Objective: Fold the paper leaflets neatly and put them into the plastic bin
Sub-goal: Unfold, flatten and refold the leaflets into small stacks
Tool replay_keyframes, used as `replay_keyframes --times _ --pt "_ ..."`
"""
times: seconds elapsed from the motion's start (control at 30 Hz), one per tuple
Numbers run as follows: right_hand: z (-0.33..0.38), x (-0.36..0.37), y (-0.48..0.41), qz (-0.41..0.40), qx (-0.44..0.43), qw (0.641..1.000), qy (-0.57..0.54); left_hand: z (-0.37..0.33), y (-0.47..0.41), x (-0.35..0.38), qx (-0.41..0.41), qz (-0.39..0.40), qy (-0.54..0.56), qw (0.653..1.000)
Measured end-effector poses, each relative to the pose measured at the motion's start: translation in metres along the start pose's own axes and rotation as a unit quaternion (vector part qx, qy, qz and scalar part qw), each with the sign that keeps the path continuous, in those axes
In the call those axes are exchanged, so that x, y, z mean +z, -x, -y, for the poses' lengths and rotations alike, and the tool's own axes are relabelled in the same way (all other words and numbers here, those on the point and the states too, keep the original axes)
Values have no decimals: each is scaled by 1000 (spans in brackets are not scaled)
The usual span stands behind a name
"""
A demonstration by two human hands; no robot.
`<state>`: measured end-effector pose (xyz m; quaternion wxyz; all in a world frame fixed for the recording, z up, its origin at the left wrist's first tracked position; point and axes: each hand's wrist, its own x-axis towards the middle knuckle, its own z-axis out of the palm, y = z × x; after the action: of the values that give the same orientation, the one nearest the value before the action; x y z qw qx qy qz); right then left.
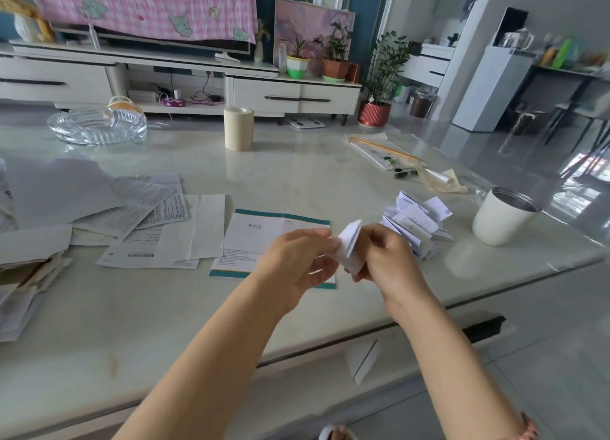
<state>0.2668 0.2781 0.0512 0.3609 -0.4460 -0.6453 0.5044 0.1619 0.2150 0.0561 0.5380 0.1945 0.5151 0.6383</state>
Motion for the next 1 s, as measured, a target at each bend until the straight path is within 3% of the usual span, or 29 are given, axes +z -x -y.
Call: replay_keyframes --times 0.13,0.23,0.33,0.37,0.43,0.53,0.6,0.67,0.77,0.87,1.0 --pt "4 -12 3 1 53 997 -49 12 -13 14 65 -82 -122 987" --pt "-6 -26 -2 7 30 999 19 19 -24 25 121 -102 -189 969" --pt "-17 -40 -12 -99 -20 993 61 25 -32 36 157 -81 -213 961" --pt "-19 -45 -17 -148 -26 988 40 27 -35 39 188 -80 -272 941" --pt "-22 -54 -27 -219 -17 975 -29 35 -44 41 262 -56 -435 859" --pt "-27 -54 -37 -234 17 965 -115 45 -55 39 312 19 -623 717" --pt "-30 -48 -42 -224 34 965 -129 52 -58 37 294 39 -677 674" --pt "-36 -40 -48 -225 38 969 -94 60 -59 32 279 40 -695 661" --pt "-50 -32 -50 -202 12 974 105 66 -60 24 260 31 -710 654" --pt "-63 -27 -45 -157 5 944 289 67 -57 21 241 17 -715 656" --pt "-67 -28 -47 -135 37 914 381 64 -46 26 220 -24 -712 666"
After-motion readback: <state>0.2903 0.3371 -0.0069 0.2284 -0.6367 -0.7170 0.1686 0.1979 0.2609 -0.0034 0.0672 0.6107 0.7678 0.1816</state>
